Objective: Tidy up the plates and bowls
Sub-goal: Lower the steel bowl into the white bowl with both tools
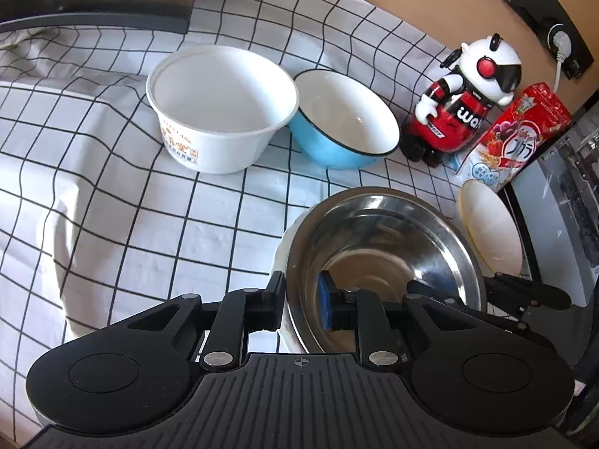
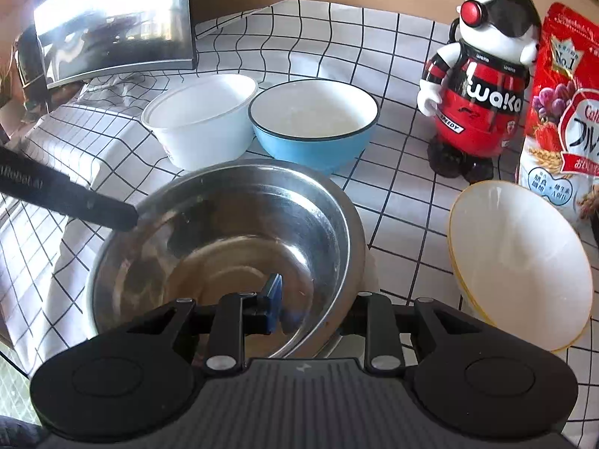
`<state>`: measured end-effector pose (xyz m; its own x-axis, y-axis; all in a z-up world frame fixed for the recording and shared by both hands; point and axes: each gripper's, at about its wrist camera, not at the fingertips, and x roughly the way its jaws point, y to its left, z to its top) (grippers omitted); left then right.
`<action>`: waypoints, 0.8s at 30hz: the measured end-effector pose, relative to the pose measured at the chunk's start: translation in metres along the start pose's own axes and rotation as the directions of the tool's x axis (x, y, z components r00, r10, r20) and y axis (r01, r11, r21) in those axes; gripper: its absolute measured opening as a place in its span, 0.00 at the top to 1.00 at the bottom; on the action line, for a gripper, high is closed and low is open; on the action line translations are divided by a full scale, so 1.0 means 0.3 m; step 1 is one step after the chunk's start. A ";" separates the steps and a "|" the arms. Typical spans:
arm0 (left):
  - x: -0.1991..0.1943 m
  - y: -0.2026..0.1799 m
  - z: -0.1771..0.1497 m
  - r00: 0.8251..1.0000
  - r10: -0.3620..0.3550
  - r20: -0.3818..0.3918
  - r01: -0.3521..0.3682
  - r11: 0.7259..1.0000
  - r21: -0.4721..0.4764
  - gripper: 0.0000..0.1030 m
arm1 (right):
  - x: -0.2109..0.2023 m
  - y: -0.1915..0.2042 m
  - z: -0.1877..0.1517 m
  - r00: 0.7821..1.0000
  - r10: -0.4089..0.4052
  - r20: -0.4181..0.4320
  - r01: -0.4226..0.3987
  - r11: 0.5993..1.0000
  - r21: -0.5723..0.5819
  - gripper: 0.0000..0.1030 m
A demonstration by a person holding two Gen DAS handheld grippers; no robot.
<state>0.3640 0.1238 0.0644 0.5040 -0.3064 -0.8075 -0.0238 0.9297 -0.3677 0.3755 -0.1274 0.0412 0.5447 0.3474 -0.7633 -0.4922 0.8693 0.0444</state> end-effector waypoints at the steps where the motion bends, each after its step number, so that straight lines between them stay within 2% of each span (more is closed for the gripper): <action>1: 0.002 -0.001 -0.001 1.000 0.002 -0.002 -0.002 1.000 0.000 0.80 | -0.005 -0.003 0.000 1.000 0.005 -0.003 -0.005 1.000 0.006 0.74; 5: -0.011 -0.011 -0.009 1.000 -0.007 0.004 0.007 1.000 0.007 0.82 | -0.032 -0.012 0.009 1.000 0.009 0.002 -0.009 0.999 0.048 0.72; 9: -0.014 -0.016 -0.019 1.000 -0.002 0.003 0.002 1.000 0.004 0.82 | -0.045 -0.009 0.013 1.000 0.025 0.000 -0.025 0.998 0.055 0.65; 16: -0.006 -0.015 -0.046 0.999 0.033 -0.014 -0.033 0.999 0.010 0.82 | -0.047 -0.021 0.008 0.998 0.056 -0.022 -0.055 0.996 0.071 0.64; 21: -0.008 -0.010 -0.058 0.999 0.042 -0.012 -0.041 0.999 0.011 0.80 | -0.072 -0.052 0.010 0.996 0.084 0.006 -0.084 0.986 0.146 0.59; 23: -0.007 -0.010 -0.059 0.999 0.040 -0.012 -0.040 0.999 0.007 0.79 | -0.076 -0.060 0.014 0.997 0.076 0.012 -0.077 0.984 0.164 0.59; 24: -0.006 -0.010 -0.060 0.999 0.040 -0.014 -0.040 0.999 0.005 0.78 | -0.080 -0.060 0.019 0.999 0.050 0.020 -0.053 0.985 0.163 0.56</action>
<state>0.3475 0.1180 0.0588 0.4905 -0.2719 -0.8279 -0.0392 0.9422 -0.3327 0.3752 -0.1494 0.0622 0.5325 0.3977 -0.7471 -0.4031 0.8954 0.1894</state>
